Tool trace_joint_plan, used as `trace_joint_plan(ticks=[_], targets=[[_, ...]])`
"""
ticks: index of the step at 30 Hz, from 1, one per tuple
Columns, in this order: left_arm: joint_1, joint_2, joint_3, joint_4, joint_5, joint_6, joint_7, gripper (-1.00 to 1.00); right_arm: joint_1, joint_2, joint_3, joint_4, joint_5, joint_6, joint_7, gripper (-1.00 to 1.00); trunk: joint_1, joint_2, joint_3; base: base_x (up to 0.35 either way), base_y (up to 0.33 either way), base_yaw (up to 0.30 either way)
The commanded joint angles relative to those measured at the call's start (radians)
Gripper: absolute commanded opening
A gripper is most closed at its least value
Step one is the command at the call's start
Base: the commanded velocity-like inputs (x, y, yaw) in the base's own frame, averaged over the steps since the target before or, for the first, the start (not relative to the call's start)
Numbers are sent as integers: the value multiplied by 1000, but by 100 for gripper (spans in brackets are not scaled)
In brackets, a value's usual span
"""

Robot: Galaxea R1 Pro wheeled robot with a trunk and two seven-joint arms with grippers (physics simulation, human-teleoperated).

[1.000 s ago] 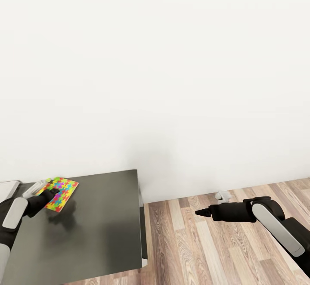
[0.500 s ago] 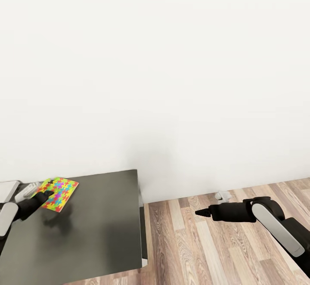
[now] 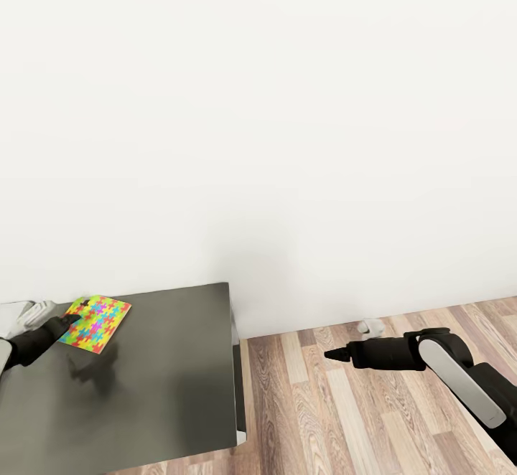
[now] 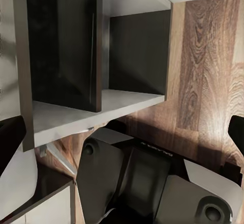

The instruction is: Put all the toys in the child's room - the three board games (two on the bed and one on the table), the two jigsaw puzzles on the table, and the tennis ball on the table - inside the toy box on the table in the child's room.

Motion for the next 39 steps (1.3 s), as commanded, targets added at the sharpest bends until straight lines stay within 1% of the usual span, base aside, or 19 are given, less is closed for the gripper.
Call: trace_joint_plan(ticks=[1, 5, 15, 27, 39], targets=[[1, 0, 8, -17, 10, 17, 8, 100, -1, 0, 1, 0, 11, 2, 10, 100, 0, -2, -1, 0, 0, 0], [4, 1, 24, -63, 10, 50, 9, 100, -1, 1, 3, 0, 11, 1, 9, 100, 0, -2, -1, 0, 0, 0], [5, 1, 36, -118, 9, 85, 14, 100, -1, 1, 8, 2, 12, -3, 12, 100, 0, -2, -1, 0, 0, 0], [3, 1, 38, -128, 2, 95, 20, 100, -1, 0, 18, 4, 13, -8, 14, 100, 0, -2, -1, 16, 5, 0], [2, -4, 28, -125, -3, 93, 24, 100, 3, 0, 20, 4, 16, -10, 14, 100, 0, -2, -1, 176, 94, 0]])
